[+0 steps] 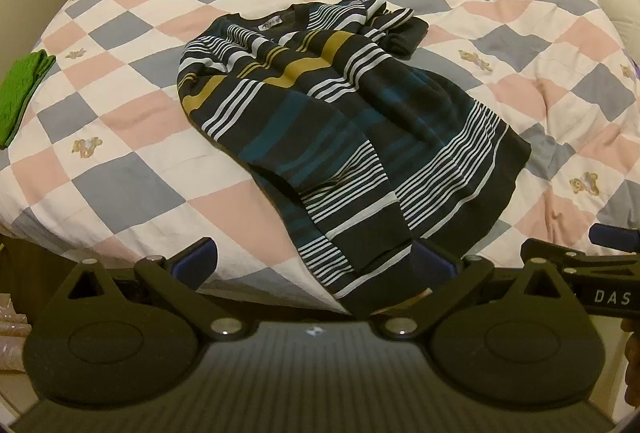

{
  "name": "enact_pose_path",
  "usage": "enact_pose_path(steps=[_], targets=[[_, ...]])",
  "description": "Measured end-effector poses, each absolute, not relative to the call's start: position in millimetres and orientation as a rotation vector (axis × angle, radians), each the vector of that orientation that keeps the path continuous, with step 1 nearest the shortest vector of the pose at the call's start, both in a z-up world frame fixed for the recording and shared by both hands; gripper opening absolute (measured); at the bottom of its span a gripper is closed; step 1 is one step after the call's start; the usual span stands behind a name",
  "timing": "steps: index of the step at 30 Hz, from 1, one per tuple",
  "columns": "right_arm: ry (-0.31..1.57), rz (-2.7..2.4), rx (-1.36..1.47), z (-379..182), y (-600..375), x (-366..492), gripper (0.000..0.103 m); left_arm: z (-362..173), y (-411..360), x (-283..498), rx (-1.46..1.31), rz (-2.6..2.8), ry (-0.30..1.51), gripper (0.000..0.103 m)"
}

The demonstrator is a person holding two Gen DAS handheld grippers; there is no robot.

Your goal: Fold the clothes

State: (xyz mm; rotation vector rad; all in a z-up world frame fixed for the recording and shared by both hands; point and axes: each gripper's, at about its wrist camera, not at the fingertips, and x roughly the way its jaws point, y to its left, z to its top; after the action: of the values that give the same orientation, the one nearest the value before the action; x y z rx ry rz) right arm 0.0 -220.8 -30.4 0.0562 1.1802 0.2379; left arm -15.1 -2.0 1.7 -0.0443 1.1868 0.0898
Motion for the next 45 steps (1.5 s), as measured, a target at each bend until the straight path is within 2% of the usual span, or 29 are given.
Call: enact_pose_path(steps=[45], targets=[[1.129, 0.342, 0.05, -21.5, -238.1, 18.4, 0.103, 10.1, -7.4, -16.8, -0.067, 0.183, 1.165, 0.102]])
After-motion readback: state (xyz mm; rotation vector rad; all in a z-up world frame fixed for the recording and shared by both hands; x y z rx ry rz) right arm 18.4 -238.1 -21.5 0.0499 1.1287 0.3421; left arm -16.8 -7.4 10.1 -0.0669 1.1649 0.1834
